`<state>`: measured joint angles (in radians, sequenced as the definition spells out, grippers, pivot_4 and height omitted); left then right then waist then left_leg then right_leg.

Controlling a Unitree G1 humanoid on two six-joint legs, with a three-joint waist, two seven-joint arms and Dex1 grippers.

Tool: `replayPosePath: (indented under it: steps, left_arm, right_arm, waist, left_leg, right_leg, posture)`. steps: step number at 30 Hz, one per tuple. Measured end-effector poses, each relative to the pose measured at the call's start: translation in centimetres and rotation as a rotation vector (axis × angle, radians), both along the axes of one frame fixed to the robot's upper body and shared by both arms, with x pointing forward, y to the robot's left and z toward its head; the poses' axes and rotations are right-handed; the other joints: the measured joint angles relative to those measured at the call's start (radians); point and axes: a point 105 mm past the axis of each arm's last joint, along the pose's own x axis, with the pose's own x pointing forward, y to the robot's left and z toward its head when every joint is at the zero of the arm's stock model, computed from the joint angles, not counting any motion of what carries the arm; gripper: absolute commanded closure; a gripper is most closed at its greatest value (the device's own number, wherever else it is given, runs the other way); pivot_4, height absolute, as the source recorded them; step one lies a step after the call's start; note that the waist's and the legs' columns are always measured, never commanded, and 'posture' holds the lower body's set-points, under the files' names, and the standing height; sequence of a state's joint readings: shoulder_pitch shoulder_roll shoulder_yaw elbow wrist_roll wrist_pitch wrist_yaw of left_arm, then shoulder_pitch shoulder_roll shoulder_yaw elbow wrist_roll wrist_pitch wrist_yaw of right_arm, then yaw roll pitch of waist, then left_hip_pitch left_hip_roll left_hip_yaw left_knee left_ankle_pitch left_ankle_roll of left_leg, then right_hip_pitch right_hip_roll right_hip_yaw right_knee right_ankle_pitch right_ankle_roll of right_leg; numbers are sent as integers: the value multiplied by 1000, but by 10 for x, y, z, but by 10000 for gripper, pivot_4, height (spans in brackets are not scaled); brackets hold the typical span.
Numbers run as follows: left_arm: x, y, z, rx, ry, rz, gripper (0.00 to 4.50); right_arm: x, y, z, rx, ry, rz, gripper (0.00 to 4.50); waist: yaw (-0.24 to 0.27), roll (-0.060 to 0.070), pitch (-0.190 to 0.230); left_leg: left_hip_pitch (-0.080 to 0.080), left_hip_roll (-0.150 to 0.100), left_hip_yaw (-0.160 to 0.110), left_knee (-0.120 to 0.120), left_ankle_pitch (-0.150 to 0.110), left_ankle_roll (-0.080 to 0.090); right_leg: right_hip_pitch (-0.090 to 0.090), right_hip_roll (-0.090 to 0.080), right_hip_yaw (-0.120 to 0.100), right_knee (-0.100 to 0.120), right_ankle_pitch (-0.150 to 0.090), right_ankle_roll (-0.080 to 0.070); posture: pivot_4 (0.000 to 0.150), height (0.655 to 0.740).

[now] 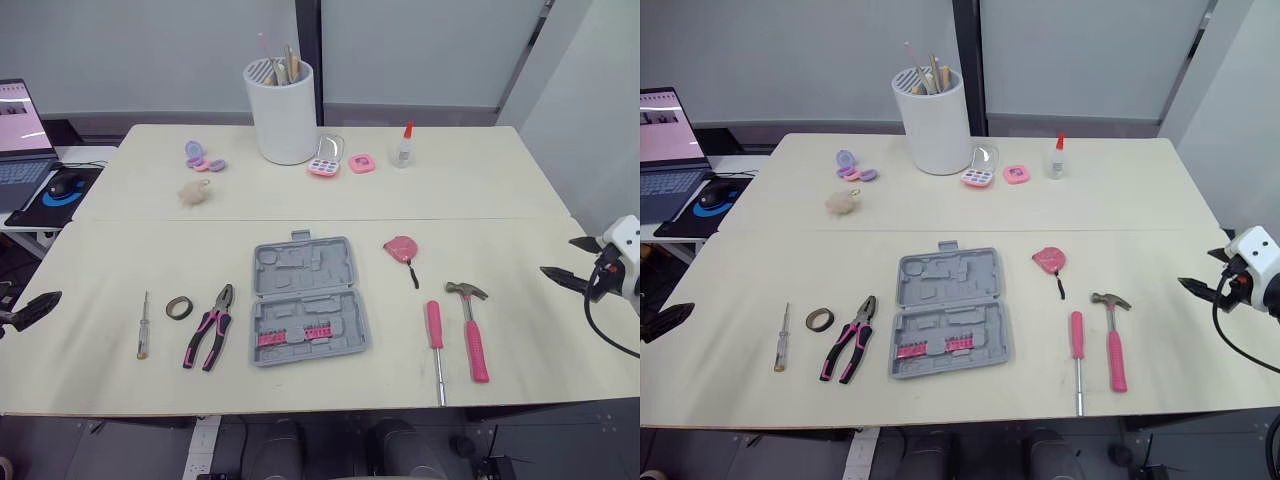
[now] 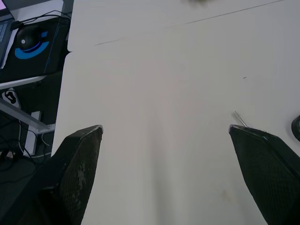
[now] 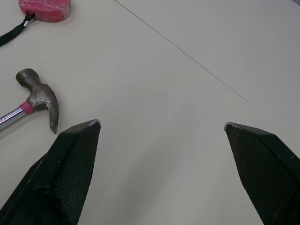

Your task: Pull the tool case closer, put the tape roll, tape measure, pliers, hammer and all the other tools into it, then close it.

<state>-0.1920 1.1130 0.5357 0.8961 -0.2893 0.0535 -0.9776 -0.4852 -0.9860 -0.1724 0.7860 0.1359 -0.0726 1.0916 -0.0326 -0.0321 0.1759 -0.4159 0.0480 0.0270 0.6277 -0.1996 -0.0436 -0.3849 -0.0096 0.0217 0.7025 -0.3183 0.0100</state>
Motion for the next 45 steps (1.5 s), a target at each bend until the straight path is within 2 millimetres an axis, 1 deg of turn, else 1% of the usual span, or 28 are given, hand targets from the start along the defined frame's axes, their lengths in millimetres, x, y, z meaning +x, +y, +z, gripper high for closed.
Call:
replayPosePath:
  steps: [3,5,6,8,10,13,15,17,18,19,21,24,26,29,31,33,36,39,45]
  left_arm:
    - [-2,-2,-1,-21,2,-18,267]
    - [-1,-7,2,-43,-2,-52,4023]
    - [0,-12,7,-57,-14,-79,6017]
    - [7,-27,19,-59,-36,-159,12139]
    - [14,-48,31,-38,-41,-260,19361]
    - [23,-76,40,-8,-29,-373,29516]
    - [30,-99,38,16,-1,-459,35938]
    - [37,-129,27,42,51,-566,42608]
    - [40,-141,22,53,69,-612,45000]
    - [40,-151,16,74,99,-650,45000]
    - [43,-166,2,122,160,-712,45000]
    - [51,-187,-14,155,201,-789,45000]
    - [54,-195,-25,180,235,-825,45000]
    - [60,-207,-33,206,258,-859,45000]
    - [63,-213,-40,227,274,-878,45000]
    - [66,-219,-48,236,288,-895,45000]
    - [68,-225,-59,239,306,-900,45000]
    - [71,-225,-68,243,324,-886,45000]
    - [79,-226,-70,268,308,-876,45000]
  right_arm:
    - [1,2,1,0,5,7,0]
    - [3,8,4,-3,9,34,3769]
    - [4,13,7,-10,9,53,5963]
    - [8,27,15,-33,3,109,12631]
    - [12,48,22,-66,-7,190,19953]
    - [16,79,23,-112,2,298,27214]
    - [20,103,21,-137,8,371,31800]
    - [26,135,19,-126,3,448,36355]
    - [28,148,18,-126,0,481,38464]
    - [29,158,17,-138,0,511,40500]
    - [29,171,11,-181,21,552,44619]
    - [29,189,-5,-227,70,605,44876]
    - [30,197,-16,-253,97,623,44876]
    - [34,210,-24,-272,113,646,44876]
    - [35,226,-26,-263,105,678,44876]
    - [37,237,-31,-262,111,697,44876]
    - [38,247,-41,-252,135,703,44876]
    - [40,253,-49,-251,157,704,44876]
    - [51,268,-46,-273,126,720,44876]
  waist:
    - [-1,0,0]
    - [-1,0,0]
    - [-1,0,0]
    - [0,0,0]
    - [0,0,0]
    - [0,0,0]
    - [0,0,0]
    - [-1,0,0]
    - [-1,0,0]
    - [0,0,0]
    - [1,0,0]
    - [4,0,0]
    - [3,0,0]
    - [3,0,0]
    - [1,0,0]
    - [-1,0,0]
    - [0,0,0]
    - [0,0,0]
    - [0,0,0]
  left_leg:
    - [0,0,0,0,0,0]
    - [0,0,0,0,0,0]
    - [0,0,0,0,0,0]
    - [0,0,0,0,0,0]
    - [0,0,0,1,0,0]
    - [0,0,0,1,0,0]
    - [0,0,0,1,0,0]
    - [0,0,0,1,0,0]
    - [-1,0,0,1,0,0]
    - [-2,0,0,1,0,0]
    - [-2,0,0,1,0,0]
    - [-2,-1,2,2,0,0]
    - [-1,-1,2,2,0,0]
    - [-1,-1,1,2,0,0]
    - [-1,0,1,2,0,0]
    - [0,0,1,2,0,0]
    - [0,0,1,2,0,0]
    - [0,0,1,3,0,0]
    - [0,0,0,3,0,0]
  right_leg:
    - [0,0,0,0,0,0]
    - [-1,0,0,1,0,0]
    - [-1,0,0,2,0,0]
    - [-1,0,0,2,0,0]
    - [-1,0,0,3,0,0]
    - [-1,0,1,3,0,0]
    - [-1,1,1,3,0,0]
    - [-1,2,2,3,0,0]
    - [-2,2,3,4,0,0]
    - [-3,3,4,4,0,0]
    - [-3,5,8,4,0,0]
    - [-4,7,10,4,0,0]
    - [-4,7,12,4,0,0]
    - [-5,8,13,6,0,0]
    - [-5,9,13,6,0,0]
    - [-5,9,14,7,0,0]
    - [-5,9,14,8,0,0]
    - [-5,9,15,8,0,0]
    - [-6,9,15,9,0,0]
  posture:
    - [1500,7400]
    - [1500,7400]
    - [1500,7400]
    - [1500,7400]
    - [1500,7400]
    - [1500,7400]
    - [1500,7400]
    - [1500,7400]
    - [1500,7400]
    - [1500,7400]
    - [1500,7400]
    - [1500,7400]
    - [1500,7400]
    - [1500,7400]
    - [1500,7400]
    - [1500,7400]
    - [1500,7400]
    - [1500,7400]
    - [1500,7400]
